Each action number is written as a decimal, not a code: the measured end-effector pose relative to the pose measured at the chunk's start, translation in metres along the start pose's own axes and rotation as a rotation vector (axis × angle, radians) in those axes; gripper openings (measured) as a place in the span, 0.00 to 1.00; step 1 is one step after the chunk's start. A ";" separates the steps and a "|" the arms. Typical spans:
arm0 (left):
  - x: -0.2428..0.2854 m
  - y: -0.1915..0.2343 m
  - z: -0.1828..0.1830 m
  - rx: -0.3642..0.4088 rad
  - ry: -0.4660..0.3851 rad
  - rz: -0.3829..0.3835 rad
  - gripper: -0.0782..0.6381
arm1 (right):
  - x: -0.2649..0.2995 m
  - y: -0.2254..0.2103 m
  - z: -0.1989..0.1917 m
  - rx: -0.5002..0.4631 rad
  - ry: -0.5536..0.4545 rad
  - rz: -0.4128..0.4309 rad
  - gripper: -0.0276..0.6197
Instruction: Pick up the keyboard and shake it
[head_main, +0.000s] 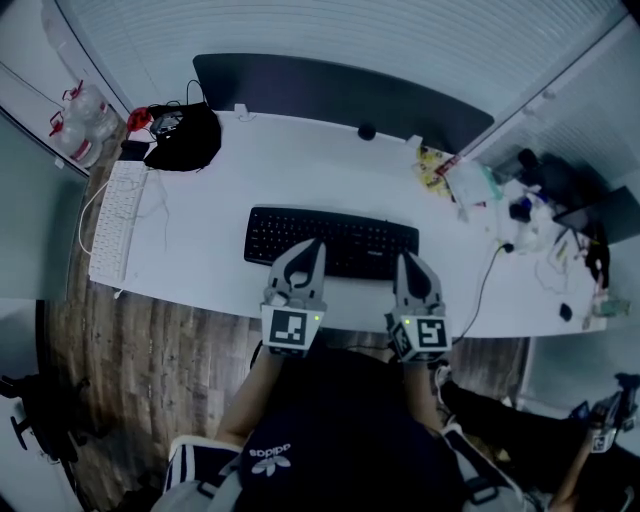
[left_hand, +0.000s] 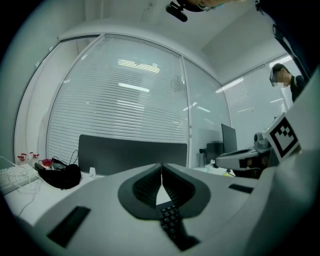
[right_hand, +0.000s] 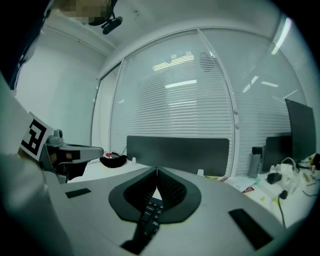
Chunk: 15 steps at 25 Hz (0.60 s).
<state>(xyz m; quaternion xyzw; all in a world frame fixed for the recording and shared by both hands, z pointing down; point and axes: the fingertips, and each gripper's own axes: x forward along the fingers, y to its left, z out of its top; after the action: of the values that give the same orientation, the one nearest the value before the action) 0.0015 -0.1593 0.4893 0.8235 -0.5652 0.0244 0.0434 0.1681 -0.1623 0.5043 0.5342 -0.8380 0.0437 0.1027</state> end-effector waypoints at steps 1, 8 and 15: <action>0.000 0.002 -0.001 0.000 0.005 -0.005 0.12 | 0.001 0.000 0.003 0.009 -0.009 -0.009 0.05; 0.003 0.028 -0.001 -0.019 0.040 -0.022 0.12 | 0.009 0.002 0.012 0.027 -0.023 -0.044 0.05; 0.012 0.036 -0.002 -0.013 0.047 -0.049 0.12 | 0.019 0.004 0.011 0.029 -0.021 -0.065 0.05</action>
<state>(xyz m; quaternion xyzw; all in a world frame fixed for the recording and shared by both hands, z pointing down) -0.0277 -0.1832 0.4944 0.8360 -0.5438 0.0390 0.0624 0.1556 -0.1793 0.4974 0.5629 -0.8206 0.0469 0.0872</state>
